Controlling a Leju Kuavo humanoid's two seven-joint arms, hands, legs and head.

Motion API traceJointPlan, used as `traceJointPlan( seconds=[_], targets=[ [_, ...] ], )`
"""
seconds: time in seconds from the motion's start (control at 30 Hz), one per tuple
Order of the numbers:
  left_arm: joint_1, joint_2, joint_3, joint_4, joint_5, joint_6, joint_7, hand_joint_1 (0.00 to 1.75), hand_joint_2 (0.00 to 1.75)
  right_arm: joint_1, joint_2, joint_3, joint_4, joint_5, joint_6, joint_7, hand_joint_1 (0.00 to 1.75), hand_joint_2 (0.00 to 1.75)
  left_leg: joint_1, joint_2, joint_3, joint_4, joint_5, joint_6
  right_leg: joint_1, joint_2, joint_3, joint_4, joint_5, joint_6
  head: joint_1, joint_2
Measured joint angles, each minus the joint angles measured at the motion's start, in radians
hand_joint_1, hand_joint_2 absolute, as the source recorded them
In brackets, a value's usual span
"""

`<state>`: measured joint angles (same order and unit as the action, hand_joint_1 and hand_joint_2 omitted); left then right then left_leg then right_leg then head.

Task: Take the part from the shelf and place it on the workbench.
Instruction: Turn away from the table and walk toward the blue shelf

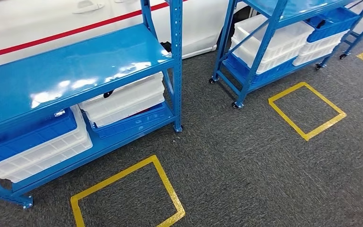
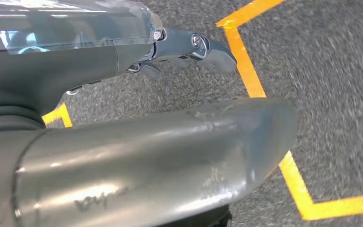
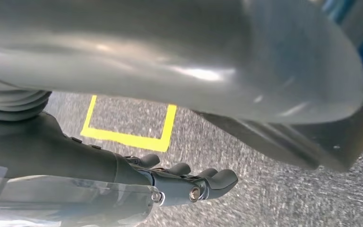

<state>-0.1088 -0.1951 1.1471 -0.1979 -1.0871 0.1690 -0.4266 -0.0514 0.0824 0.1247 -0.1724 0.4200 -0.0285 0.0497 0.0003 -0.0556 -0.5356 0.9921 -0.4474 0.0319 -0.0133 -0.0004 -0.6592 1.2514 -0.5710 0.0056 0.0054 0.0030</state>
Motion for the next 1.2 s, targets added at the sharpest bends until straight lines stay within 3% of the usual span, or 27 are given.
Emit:
traceJointPlan(
  seconds=[0.07,0.1,0.17,0.23,0.3,0.37,0.4,0.43,0.47,0.5,0.53,0.6,0.67,0.73,0.8,0.87,0.93,0.97,1.0,1.03,1.1,1.17,1.2],
  targets=[
    [0.0,-0.001,0.0,0.0,0.0,0.0,0.0,0.0,0.0,0.002,-0.001,0.0,0.0,0.0,0.0,0.0,0.0,0.0,0.0,-0.026,0.0,0.006,-0.005,-0.005,-0.002,0.037,0.053,-0.135,0.077,-0.005,0.0,0.0],
    [-0.001,-0.002,0.0,0.0,0.0,0.0,0.0,0.0,0.0,0.003,-0.001,0.0,0.001,0.0,0.0,0.0,0.0,0.0,-0.001,-0.037,-0.002,0.01,-0.008,-0.009,-0.003,0.058,0.074,-0.188,0.099,-0.007,0.0,0.0],
    [-0.001,-0.003,0.0,0.0,0.0,0.001,0.0,0.0,0.0,0.003,-0.002,0.0,0.002,0.0,0.0,0.001,0.0,0.0,0.0,-0.056,-0.011,0.015,-0.011,-0.02,-0.002,0.078,0.087,-0.224,0.103,-0.01,-0.001,0.0],
    [0.002,-0.003,0.0,0.0,-0.001,0.001,0.001,0.0,0.0,0.0,-0.001,0.0,0.002,0.0,0.001,0.001,0.0,0.0,0.003,-0.064,-0.015,0.016,-0.013,-0.032,-0.001,0.057,0.091,-0.229,0.104,-0.02,-0.001,0.0],
    [0.003,-0.003,0.0,0.0,-0.001,0.002,0.001,0.0,0.0,0.001,-0.001,0.0,0.002,0.0,0.002,0.001,0.0,0.0,0.004,-0.022,-0.033,0.059,-0.042,-0.043,-0.004,0.031,0.097,-0.237,0.105,-0.033,-0.004,0.0],
    [0.0,-0.003,0.0,0.0,-0.002,0.002,0.002,0.0,0.0,0.004,-0.001,0.0,0.002,0.0,0.002,0.001,0.0,0.0,0.005,0.031,-0.09,0.176,-0.106,-0.053,-0.002,0.003,0.101,-0.239,0.102,-0.042,-0.007,0.0],
    [-0.001,-0.003,0.0,0.0,-0.002,0.002,0.002,0.0,0.0,0.005,-0.001,0.0,0.002,0.0,0.002,0.001,0.0,0.0,0.007,0.04,-0.124,0.243,-0.134,-0.057,-0.001,-0.011,0.101,-0.239,0.099,-0.043,-0.008,0.0],
    [-0.001,-0.003,0.0,0.0,-0.002,0.002,0.002,0.0,0.0,0.005,-0.001,0.0,0.002,0.0,0.002,0.001,0.0,0.0,0.009,0.044,-0.149,0.292,-0.148,-0.059,0.0,-0.025,0.102,-0.238,0.097,-0.044,-0.008,0.0],
    [0.001,-0.003,0.0,0.0,-0.002,0.002,0.002,0.0,0.0,0.005,-0.001,0.0,0.002,0.0,0.003,0.001,0.0,0.0,0.01,0.047,-0.157,0.304,-0.142,-0.061,0.001,-0.039,0.104,-0.238,0.095,-0.043,-0.008,0.0],
    [0.002,-0.003,0.0,0.0,-0.002,0.002,0.002,0.0,0.0,0.005,-0.001,0.0,0.002,0.0,0.004,0.001,0.0,0.0,0.011,0.052,-0.143,0.276,-0.116,-0.061,0.001,-0.051,0.107,-0.237,0.092,-0.041,-0.008,0.0],
    [0.004,-0.003,0.0,0.0,-0.002,0.002,0.001,0.0,0.0,0.004,0.0,0.0,0.002,0.0,0.006,0.001,0.0,0.0,0.011,0.061,-0.111,0.214,-0.078,-0.059,0.001,-0.062,0.111,-0.237,0.089,-0.039,-0.008,0.0],
    [0.002,-0.003,0.0,0.0,-0.002,0.002,0.0,0.0,0.0,0.004,0.0,0.0,0.002,0.0,0.011,0.0,0.0,0.0,0.005,0.101,-0.044,0.078,-0.023,-0.047,0.004,-0.083,0.121,-0.236,0.081,-0.031,-0.008,0.0],
    [-0.001,-0.003,0.0,0.0,-0.002,0.002,0.0,0.0,0.0,0.003,0.0,0.0,0.002,0.0,0.014,0.0,0.0,0.0,-0.003,0.12,-0.021,0.024,-0.012,-0.032,0.007,-0.101,0.127,-0.235,0.075,-0.022,-0.006,0.0],
    [0.001,-0.003,0.0,0.0,-0.002,0.002,0.001,0.0,0.0,-0.001,0.0,0.0,0.002,0.0,0.015,0.0,0.0,0.0,-0.004,0.1,-0.021,0.019,-0.009,-0.02,0.007,-0.116,0.133,-0.237,0.071,-0.012,-0.006,0.0],
    [0.003,-0.003,0.0,0.0,-0.002,0.001,0.003,0.0,0.0,-0.003,0.0,0.0,0.001,0.0,0.015,0.0,0.0,0.0,0.002,0.08,-0.014,0.008,-0.002,-0.007,0.004,-0.087,0.128,-0.211,0.048,-0.002,-0.003,0.0],
    [0.001,-0.005,0.0,0.0,-0.003,0.0,0.004,0.0,0.0,0.0,0.0,0.0,0.0,0.0,0.015,-0.001,0.0,0.0,0.004,0.06,-0.012,0.004,0.002,0.001,0.0,-0.031,0.08,-0.106,-0.012,0.002,0.002,0.0],
    [0.0,-0.006,0.0,0.0,-0.003,-0.001,0.006,0.0,0.0,0.002,0.0,0.0,0.0,0.0,0.016,0.0,0.0,0.0,0.003,0.036,-0.013,0.005,0.002,0.004,0.0,-0.007,0.013,0.018,-0.06,0.004,0.004,0.0],
    [0.001,-0.006,0.0,0.0,-0.003,-0.001,0.006,0.0,0.0,0.003,0.0,0.0,0.0,0.0,0.016,0.0,0.0,0.0,0.002,0.024,-0.013,0.006,0.001,0.004,0.0,-0.005,-0.004,0.042,-0.056,0.004,0.004,0.0],
    [0.002,-0.006,0.0,0.0,-0.003,-0.001,0.007,0.0,0.0,0.003,0.0,0.0,0.0,0.0,0.016,0.0,0.0,0.0,0.002,0.011,-0.012,0.008,0.0,0.003,0.0,-0.003,-0.002,0.027,-0.032,0.003,0.004,0.0],
    [0.002,-0.006,0.0,0.0,-0.003,-0.001,0.007,0.0,0.0,0.002,0.0,0.0,0.0,0.0,0.016,0.0,0.0,0.0,0.002,-0.003,-0.01,0.011,-0.001,0.001,-0.001,0.002,0.019,-0.026,0.008,0.002,0.004,0.0],
    [0.002,-0.007,0.0,0.0,-0.003,-0.002,0.009,0.0,0.0,0.003,-0.001,0.0,0.001,0.0,0.016,0.0,0.0,0.0,0.002,-0.029,-0.012,0.019,-0.007,-0.005,-0.003,0.04,0.075,-0.159,0.073,-0.002,0.004,0.0],
    [0.001,-0.008,0.0,0.0,-0.003,-0.003,0.013,0.0,0.0,0.003,-0.001,0.0,0.002,0.0,0.016,0.0,0.0,0.0,0.002,-0.048,-0.018,0.025,-0.009,-0.015,-0.003,0.064,0.101,-0.221,0.09,-0.004,0.003,0.0],
    [0.002,-0.009,0.0,0.0,-0.003,-0.003,0.016,0.0,0.0,0.002,-0.001,0.0,0.002,0.0,0.016,0.0,0.0,0.0,0.002,-0.055,-0.021,0.025,-0.009,-0.021,-0.001,0.059,0.101,-0.222,0.09,-0.005,0.003,0.0]
  ],
)
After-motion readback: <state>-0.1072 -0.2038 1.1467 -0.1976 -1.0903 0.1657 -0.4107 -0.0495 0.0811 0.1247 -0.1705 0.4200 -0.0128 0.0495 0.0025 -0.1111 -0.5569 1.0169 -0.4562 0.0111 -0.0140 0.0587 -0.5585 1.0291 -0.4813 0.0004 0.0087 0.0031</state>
